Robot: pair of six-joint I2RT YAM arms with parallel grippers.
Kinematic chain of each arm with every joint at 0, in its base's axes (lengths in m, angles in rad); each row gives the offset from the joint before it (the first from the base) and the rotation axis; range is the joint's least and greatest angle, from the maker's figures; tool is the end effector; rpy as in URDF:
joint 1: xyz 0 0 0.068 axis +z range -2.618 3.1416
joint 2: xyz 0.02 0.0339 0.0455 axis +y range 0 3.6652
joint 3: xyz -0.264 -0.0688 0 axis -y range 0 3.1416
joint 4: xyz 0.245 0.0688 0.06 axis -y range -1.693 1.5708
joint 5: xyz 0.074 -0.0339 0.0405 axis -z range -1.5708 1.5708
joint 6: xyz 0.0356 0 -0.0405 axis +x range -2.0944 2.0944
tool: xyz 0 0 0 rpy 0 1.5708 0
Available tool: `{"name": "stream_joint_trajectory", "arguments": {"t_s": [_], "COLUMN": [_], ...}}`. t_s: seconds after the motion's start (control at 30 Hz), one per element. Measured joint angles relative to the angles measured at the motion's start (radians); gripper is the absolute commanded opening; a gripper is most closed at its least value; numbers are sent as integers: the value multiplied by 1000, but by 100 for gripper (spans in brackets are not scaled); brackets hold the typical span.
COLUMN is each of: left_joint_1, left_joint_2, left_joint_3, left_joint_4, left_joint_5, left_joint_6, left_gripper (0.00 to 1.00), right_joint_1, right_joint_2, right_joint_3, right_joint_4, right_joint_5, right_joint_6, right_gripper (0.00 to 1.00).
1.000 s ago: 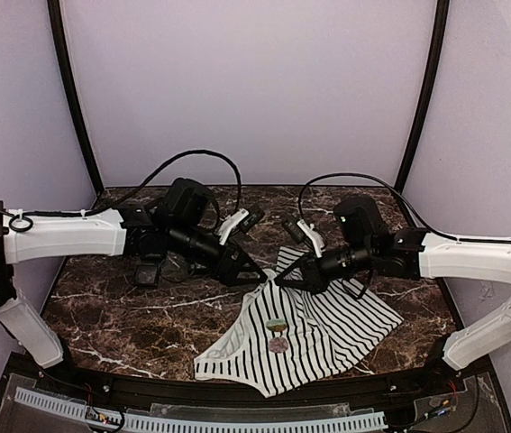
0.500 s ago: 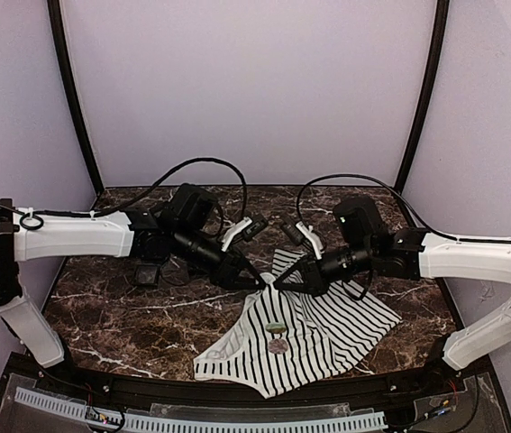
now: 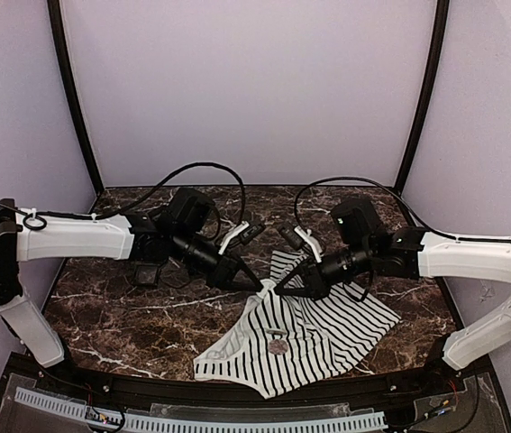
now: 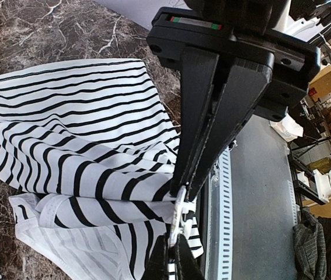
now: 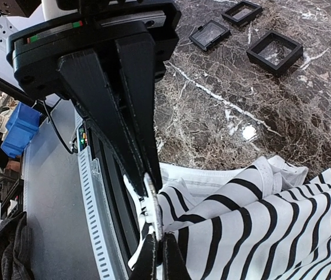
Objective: Remove the brooch from the garment
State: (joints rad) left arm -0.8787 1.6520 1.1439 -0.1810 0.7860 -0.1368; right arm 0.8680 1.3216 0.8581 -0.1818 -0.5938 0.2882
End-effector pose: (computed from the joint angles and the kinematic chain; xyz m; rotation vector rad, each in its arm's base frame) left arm 0.2111 -0.2942 0.2468 1.2889 2.0372 -1.3998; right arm 0.1681 0.2292 0.2512 -1.0256 2.1709 1.2552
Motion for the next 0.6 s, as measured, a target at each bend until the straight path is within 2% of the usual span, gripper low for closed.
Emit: {"name": "stream_joint_trajectory", "arguments": {"t_s": [0.07,0.2,0.27,0.43,0.6], "left_joint_1": [0,2,2,2,2], "left_joint_2": [0,0,-2,-56,-124], "left_joint_3": [-7,-24,-45,-138,-192], "left_joint_4": [10,45,80,171,262], "left_joint_5": [15,32,29,-20,-64], "left_joint_6": [-1,-10,-20,-57,-96], "left_gripper": [1,1,1,1,1], "right_joint_1": [0,1,2,3,7], "right_joint_2": [0,-1,-16,-114,-176], "right_joint_3": [0,-2,-19,-114,-220], "right_joint_4": [-2,11,58,191,354], "right_joint_5": [-3,4,16,79,128], "right_joint_6": [1,24,41,122,212], "right_gripper": [3,42,55,71,79]}}
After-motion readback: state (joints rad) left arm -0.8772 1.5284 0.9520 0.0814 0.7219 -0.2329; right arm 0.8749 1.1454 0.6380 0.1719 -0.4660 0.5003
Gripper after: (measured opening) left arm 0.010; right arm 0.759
